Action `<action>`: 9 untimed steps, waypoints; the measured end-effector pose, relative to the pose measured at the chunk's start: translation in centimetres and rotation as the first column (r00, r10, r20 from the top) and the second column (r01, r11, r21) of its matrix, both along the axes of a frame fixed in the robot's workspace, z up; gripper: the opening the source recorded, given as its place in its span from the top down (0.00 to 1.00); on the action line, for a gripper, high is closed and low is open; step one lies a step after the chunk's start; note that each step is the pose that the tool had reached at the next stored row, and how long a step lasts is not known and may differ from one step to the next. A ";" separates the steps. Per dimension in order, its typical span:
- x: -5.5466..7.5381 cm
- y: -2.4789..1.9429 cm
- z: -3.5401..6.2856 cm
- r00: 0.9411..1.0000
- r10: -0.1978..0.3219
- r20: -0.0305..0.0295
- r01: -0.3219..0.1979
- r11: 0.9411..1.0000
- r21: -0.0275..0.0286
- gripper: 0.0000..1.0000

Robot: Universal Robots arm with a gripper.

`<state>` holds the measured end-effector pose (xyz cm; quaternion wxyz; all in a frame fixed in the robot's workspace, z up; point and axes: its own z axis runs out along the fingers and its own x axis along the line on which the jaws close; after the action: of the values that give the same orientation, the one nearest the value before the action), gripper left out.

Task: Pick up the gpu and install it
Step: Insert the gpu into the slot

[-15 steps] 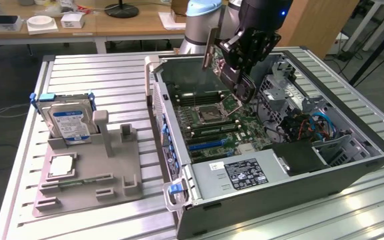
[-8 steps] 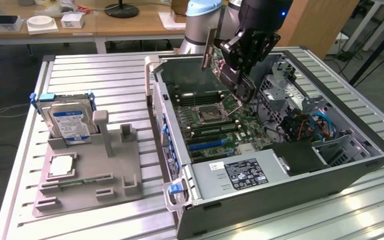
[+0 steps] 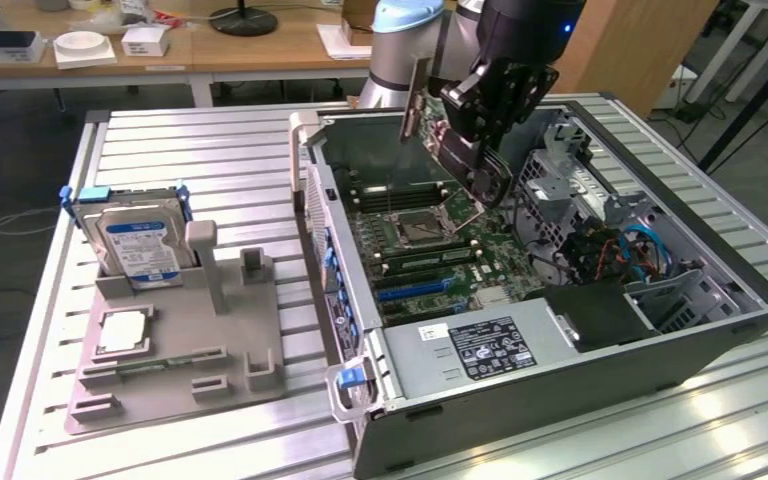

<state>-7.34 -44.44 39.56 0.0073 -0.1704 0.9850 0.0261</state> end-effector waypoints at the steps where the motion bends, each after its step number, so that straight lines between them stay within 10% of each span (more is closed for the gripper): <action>1: 0.0 0.00 -0.01 1.000 0.005 0.000 -0.005 1.000 0.000 0.74; 9: 0.0 0.00 -0.09 0.999 0.041 0.000 -0.041 0.999 0.000 0.74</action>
<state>-7.34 -44.44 39.47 0.0068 -0.1907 0.9813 0.0262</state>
